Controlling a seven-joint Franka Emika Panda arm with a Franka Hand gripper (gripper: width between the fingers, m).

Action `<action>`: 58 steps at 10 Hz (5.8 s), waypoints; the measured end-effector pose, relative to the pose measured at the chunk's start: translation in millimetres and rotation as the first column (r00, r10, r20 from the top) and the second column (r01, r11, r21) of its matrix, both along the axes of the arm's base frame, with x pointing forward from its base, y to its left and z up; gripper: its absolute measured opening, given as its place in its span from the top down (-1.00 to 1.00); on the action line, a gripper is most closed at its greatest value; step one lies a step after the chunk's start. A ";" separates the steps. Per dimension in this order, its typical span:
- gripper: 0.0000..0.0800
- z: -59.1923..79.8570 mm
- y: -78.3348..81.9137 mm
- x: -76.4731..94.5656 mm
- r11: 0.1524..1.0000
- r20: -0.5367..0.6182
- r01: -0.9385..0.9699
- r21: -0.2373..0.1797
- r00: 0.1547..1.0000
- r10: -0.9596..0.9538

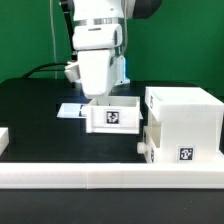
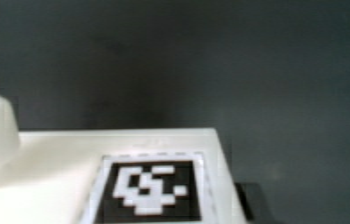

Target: Assemble drawer

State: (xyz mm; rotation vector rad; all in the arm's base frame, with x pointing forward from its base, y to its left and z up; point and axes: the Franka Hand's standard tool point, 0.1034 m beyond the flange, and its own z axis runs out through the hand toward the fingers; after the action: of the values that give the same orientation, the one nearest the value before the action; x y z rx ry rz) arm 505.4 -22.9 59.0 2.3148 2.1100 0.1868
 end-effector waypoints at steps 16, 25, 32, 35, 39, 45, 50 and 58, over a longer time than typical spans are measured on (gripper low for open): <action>0.89 -3.9 3.4 26.3 0.999 -0.053 -0.034 0.004 0.998 0.035; 0.89 -6.4 13.0 31.4 0.996 -0.083 -0.084 0.004 0.993 0.084; 0.89 -5.9 22.8 33.0 0.995 -0.075 -0.097 0.003 0.992 0.097; 0.89 -6.9 24.9 32.9 0.996 -0.058 -0.093 0.003 0.994 0.093; 0.35 -7.1 24.5 32.8 0.996 -0.059 -0.091 0.003 0.994 0.091; -0.61 32.7 21.3 37.1 0.997 -0.069 -0.073 -0.032 0.995 0.071; -0.62 77.9 -33.8 70.8 0.996 -0.019 -0.069 -0.062 0.998 0.068; -0.62 -4.4 -43.4 34.6 0.994 -0.092 -0.107 0.013 0.990 0.108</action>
Offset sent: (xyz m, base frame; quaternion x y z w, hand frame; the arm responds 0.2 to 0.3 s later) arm 0.0122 0.0039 0.0019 0.0148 -0.0252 -0.0290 0.9992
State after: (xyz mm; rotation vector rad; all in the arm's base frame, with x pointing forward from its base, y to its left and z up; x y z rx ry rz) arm 540.0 -66.3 54.6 2.2576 2.2838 0.0898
